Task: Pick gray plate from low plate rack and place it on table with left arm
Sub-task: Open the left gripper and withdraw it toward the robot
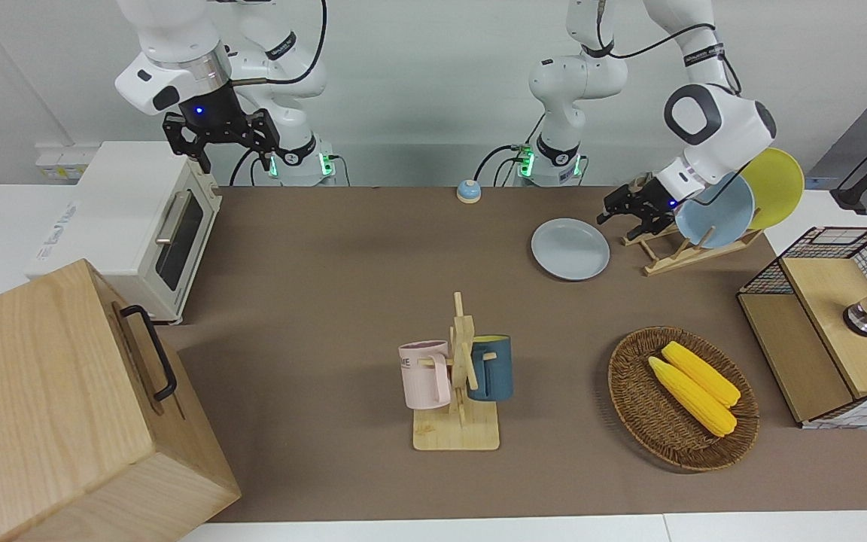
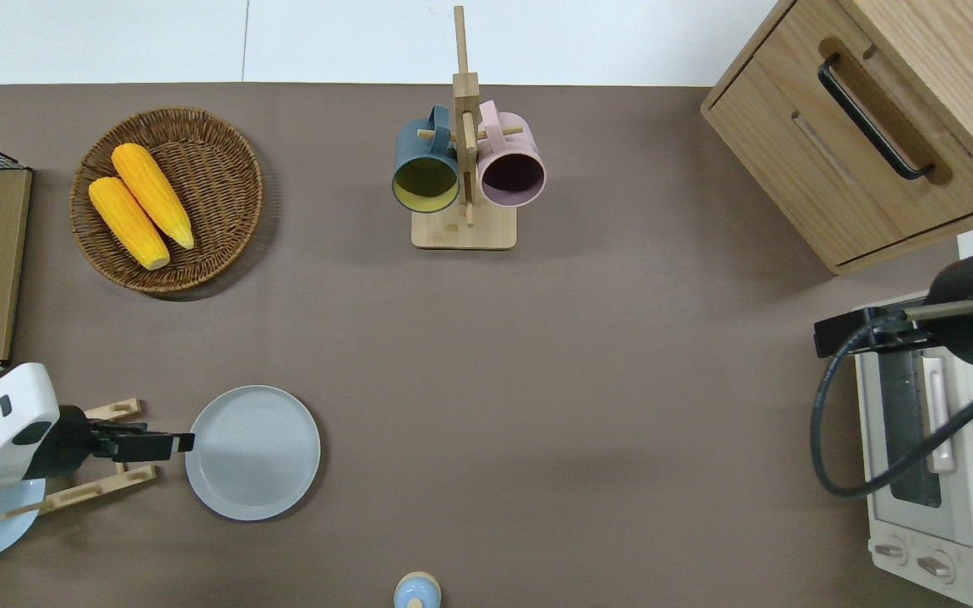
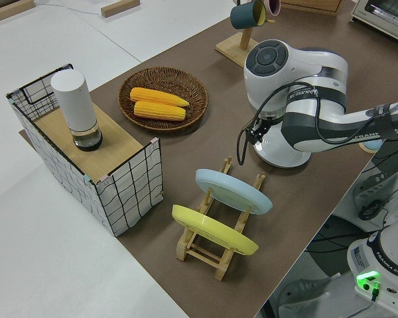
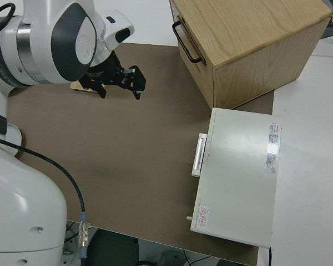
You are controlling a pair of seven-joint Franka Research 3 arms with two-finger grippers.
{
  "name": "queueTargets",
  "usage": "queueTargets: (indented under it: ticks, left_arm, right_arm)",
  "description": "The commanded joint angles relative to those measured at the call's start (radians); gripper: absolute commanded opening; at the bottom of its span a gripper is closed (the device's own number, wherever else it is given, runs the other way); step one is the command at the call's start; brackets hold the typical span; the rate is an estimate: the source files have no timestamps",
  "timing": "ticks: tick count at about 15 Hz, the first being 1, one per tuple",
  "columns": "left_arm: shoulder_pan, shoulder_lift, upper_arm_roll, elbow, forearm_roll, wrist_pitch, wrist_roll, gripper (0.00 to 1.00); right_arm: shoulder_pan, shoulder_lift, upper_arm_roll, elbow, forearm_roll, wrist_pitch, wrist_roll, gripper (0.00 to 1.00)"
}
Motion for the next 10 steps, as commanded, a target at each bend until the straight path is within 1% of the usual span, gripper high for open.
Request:
queueTargets:
  ticks: [1,5,7,8,10]
  left_arm:
    - [-0.002,-0.029,0.001,0.126,0.112,-0.115,-0.127,0.99]
    - [-0.002,-0.033,0.001,0.305,0.222,-0.259,-0.197,0.99]
    - [-0.011,-0.033,-0.002,0.390,0.287,-0.311,-0.242,1.00]
    - [-0.011,-0.033,-0.008,0.427,0.307,-0.339,-0.260,1.00]
    - [-0.011,-0.032,-0.026,0.488,0.310,-0.391,-0.302,1.00]
  right_arm:
    - [-0.007,-0.002,0.005,0.006,0.007,-0.014,0.000,0.990]
    - [-0.007,-0.002,0.005,0.006,0.007,-0.014,0.000,0.990]
    - [-0.007,-0.002,0.007,0.006,0.007,-0.014,0.000,0.990]
    - [-0.007,-0.002,0.007,0.006,0.007,-0.013,0.000,0.990]
    - [-0.007,-0.002,0.007,0.006,0.007,-0.014,-0.001,0.990]
